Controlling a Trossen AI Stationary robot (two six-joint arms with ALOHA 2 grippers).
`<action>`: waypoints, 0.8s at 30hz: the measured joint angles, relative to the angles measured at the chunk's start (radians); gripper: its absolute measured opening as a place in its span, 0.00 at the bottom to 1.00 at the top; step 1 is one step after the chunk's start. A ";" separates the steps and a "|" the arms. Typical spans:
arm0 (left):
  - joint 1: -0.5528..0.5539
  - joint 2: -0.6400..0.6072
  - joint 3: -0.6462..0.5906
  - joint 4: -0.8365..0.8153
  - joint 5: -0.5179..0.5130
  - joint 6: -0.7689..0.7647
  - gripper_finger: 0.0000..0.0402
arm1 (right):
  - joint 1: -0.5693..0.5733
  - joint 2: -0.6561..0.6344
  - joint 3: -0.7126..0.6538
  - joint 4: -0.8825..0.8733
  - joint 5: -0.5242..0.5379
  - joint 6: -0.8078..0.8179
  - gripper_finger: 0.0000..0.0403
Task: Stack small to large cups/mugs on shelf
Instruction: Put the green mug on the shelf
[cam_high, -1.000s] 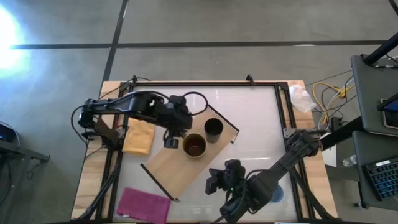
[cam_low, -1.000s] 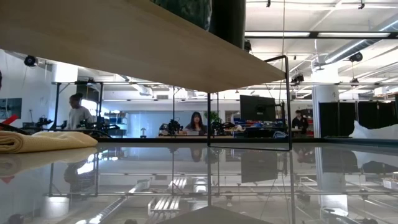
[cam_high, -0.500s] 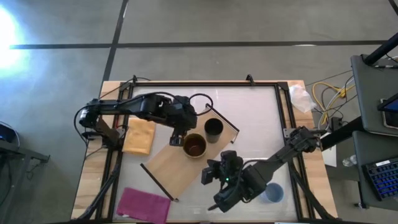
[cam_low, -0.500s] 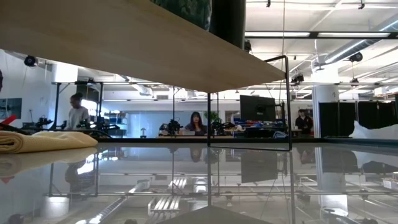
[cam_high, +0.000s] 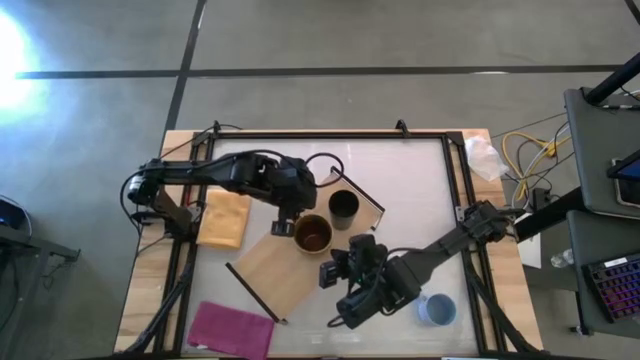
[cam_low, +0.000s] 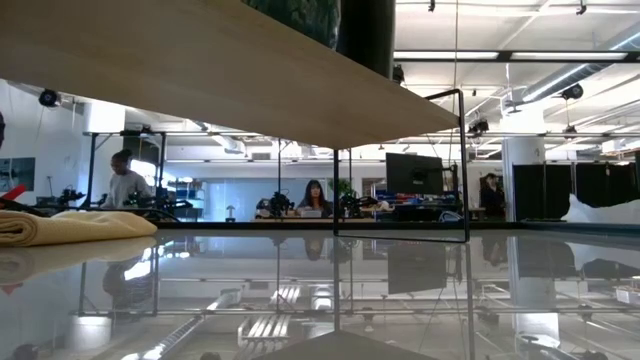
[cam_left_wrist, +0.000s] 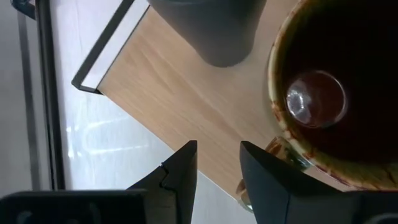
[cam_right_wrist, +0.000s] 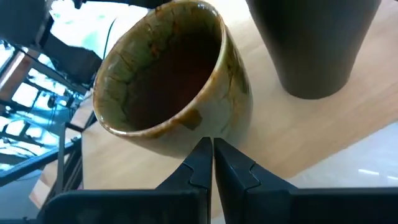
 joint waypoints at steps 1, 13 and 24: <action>0.000 0.000 0.000 -0.005 0.011 -0.002 0.27 | -0.004 0.000 0.000 0.001 -0.008 -0.008 0.02; 0.000 -0.001 0.000 -0.037 0.037 -0.026 0.27 | -0.010 0.000 0.000 0.006 -0.012 -0.025 0.02; 0.006 -0.011 0.000 0.014 -0.011 0.009 0.27 | -0.003 -0.011 0.000 -0.007 0.000 -0.032 0.02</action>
